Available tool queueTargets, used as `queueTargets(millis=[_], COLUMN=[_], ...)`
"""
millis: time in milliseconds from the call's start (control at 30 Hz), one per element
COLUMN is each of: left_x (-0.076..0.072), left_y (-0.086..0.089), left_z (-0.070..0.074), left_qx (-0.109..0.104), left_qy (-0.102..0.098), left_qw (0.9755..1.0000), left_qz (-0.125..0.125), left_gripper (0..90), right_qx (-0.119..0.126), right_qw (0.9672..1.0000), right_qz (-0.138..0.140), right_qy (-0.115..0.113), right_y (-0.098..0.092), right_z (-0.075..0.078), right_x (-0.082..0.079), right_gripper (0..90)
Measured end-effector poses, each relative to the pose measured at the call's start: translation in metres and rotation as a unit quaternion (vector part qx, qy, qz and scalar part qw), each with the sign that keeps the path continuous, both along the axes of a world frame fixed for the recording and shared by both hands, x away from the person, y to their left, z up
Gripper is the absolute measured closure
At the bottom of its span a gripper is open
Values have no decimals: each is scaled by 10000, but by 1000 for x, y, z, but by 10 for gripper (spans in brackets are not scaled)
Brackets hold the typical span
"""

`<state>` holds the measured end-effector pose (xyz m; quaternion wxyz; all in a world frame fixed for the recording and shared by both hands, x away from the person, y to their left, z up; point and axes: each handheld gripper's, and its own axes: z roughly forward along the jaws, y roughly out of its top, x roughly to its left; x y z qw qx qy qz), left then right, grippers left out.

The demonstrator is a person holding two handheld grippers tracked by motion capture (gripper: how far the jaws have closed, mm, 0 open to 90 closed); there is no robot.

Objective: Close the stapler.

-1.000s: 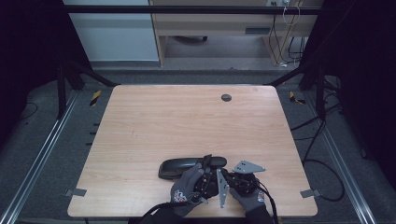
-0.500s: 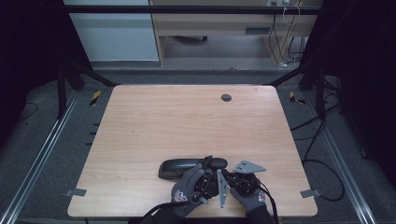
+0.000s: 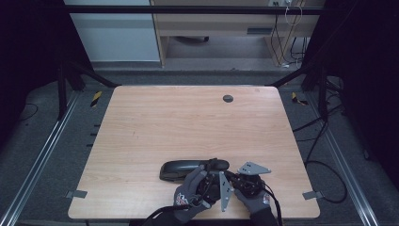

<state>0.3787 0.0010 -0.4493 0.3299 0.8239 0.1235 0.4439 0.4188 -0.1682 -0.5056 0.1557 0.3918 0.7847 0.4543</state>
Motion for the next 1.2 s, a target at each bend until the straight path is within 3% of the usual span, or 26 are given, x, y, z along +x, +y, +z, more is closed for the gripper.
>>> queueTargets(millis=[33,133,233,333,433,900,967,1200], left_x=[0,0,1,3,6,20,21,30], left_y=[0,1,2,4,7,30,37,71], left_z=[0,6,11,17,24,36,37,43], left_qx=[0,-282,-418,-633,-893,-1427,-1582,-1983], left_qy=[0,282,475,694,960,1348,1304,1451], left_qw=[10000,9992,9979,9953,9909,9803,9786,9693], left_qz=[0,-98,-166,-245,-306,-219,-183,-25], left_gripper=[362,356,353,350,350,370,391,469], right_qx=[0,28,58,107,125,137,105,151], right_qw=[10000,10000,9999,9997,9996,9991,9991,9985], right_qz=[0,-60,-118,-188,-247,-387,-394,-501], right_qy=[0,-41,-60,-77,-82,-129,-133,-127], right_y=[0,-4,-8,-13,-17,-25,-26,-32], right_z=[0,2,3,5,5,9,10,13], right_x=[0,0,0,0,1,1,1,4], right_gripper=[892,881,875,869,866,900,900,900])
